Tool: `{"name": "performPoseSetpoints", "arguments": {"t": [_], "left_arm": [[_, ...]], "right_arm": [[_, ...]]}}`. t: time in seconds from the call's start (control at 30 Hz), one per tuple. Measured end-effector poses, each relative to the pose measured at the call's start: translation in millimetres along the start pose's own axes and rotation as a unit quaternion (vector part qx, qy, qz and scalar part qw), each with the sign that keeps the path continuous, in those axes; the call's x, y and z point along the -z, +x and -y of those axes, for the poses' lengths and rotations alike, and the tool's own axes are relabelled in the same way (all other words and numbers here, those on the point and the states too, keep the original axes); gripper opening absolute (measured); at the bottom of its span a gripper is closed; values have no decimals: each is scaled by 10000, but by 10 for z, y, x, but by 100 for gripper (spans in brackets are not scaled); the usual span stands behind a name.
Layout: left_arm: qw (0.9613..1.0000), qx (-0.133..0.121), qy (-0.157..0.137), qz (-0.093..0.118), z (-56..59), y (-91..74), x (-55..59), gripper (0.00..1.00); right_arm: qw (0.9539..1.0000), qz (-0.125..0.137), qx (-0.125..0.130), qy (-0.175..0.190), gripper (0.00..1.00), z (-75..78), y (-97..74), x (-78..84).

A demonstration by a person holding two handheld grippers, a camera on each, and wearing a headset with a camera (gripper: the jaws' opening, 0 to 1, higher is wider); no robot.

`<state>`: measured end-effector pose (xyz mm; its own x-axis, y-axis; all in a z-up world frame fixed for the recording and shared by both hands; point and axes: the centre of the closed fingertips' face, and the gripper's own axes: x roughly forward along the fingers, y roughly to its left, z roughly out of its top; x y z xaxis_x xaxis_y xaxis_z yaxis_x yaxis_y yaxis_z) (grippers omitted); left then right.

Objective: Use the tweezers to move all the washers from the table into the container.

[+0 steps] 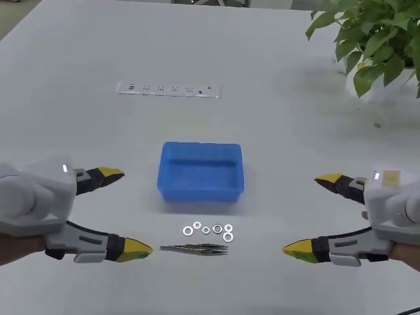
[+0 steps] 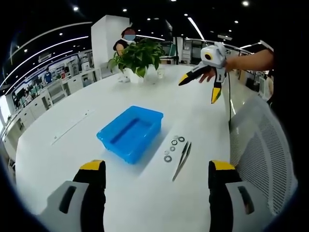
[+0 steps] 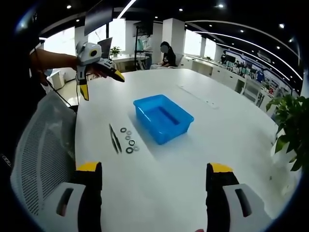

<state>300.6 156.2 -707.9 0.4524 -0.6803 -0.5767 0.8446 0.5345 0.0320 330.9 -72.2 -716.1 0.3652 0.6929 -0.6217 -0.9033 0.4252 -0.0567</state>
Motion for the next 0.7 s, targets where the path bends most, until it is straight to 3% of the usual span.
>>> {"name": "performPoseSetpoints", "arguments": {"t": [0.33, 0.7], "left_arm": [[9990, 281, 202, -275, 128, 118, 106, 85], [9956, 548, 471, -605, 244, 265, 245, 77]], "right_arm": [[9989, -281, -168, -340, 85, -58, 127, 63], [9968, -331, -479, -553, 77, -190, 336, 60]]}}
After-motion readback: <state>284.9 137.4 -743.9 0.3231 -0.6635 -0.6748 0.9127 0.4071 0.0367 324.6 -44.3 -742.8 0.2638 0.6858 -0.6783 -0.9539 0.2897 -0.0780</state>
